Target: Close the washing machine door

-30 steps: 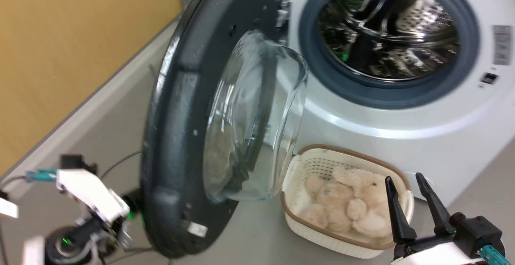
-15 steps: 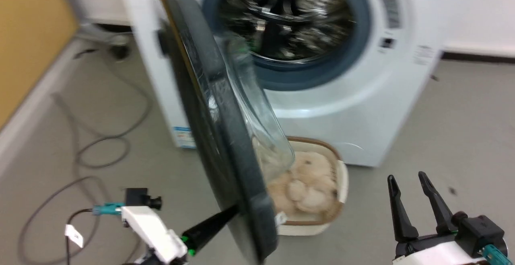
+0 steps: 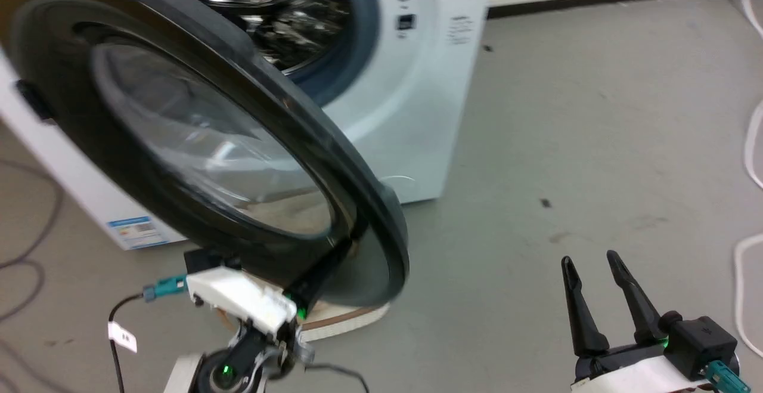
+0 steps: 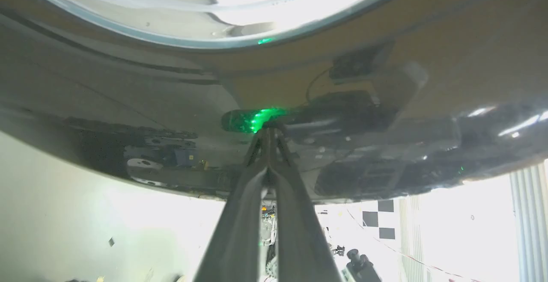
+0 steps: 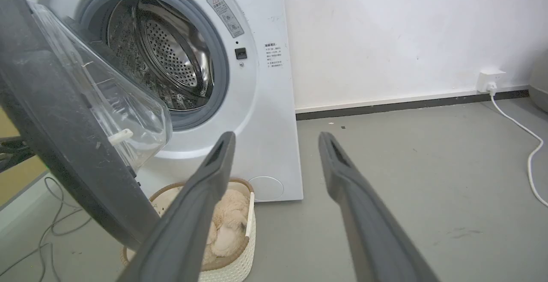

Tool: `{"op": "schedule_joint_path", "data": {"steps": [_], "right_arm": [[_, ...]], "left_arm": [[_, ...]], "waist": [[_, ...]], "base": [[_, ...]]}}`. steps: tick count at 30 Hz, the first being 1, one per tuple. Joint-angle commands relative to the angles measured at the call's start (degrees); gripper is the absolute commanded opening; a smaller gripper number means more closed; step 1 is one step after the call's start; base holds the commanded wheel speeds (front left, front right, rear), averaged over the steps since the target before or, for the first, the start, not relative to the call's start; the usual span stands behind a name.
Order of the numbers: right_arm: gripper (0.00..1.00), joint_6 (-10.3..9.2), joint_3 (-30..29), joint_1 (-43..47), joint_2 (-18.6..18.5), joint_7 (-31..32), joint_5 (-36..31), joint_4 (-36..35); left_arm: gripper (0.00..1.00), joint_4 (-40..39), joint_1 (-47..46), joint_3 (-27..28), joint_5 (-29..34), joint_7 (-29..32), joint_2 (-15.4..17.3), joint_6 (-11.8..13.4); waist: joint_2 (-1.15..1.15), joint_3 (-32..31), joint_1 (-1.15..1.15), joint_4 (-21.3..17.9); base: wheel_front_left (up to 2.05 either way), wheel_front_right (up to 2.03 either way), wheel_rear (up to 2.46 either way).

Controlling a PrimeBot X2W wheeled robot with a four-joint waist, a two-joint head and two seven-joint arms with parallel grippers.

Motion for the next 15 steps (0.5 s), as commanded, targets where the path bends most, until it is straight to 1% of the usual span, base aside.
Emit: {"op": "schedule_joint_path", "data": {"steps": [1, 4, 9, 11, 15], "right_arm": [[1.00, 0.05, 0.13, -0.60, 0.32, -0.25, 0.33, -0.26], [1.00, 0.05, 0.61, -0.62, 0.50, -0.25, 0.65, -0.13], [1.00, 0.05, 1.16, -1.03, 0.68, -0.25, 1.04, -0.03], [1.00, 0.05, 1.68, -1.38, 0.72, -0.25, 1.11, 0.16], [1.00, 0.05, 1.95, -1.87, 0.76, -0.25, 1.23, 0.17]], "left_arm": [[0.00, 1.04, -2.50, -0.60, -0.67, -2.18, -0.01, -0.58], [0.00, 4.00, -6.31, -0.98, -3.98, -7.07, -0.01, -0.52], [0.00, 10.16, -13.34, -2.89, -5.19, -14.34, -0.01, -0.66], [0.00, 12.99, -16.11, -3.74, -4.62, -16.73, -0.01, -0.70], [0.00, 18.44, -20.37, -4.55, -2.72, -20.27, -0.01, -1.66]], "waist": [[0.00, 1.96, 0.00, -4.25], [0.00, 2.59, 0.00, -6.40], [0.00, 3.36, 0.00, -8.26], [0.00, 3.50, 0.00, -8.99], [0.00, 3.59, 0.00, -9.62]], "base": [[0.00, 0.00, 0.00], [0.00, 0.00, 0.00], [0.00, 0.00, 0.00], [0.00, 0.00, 0.00], [0.00, 0.00, 0.00]]}}
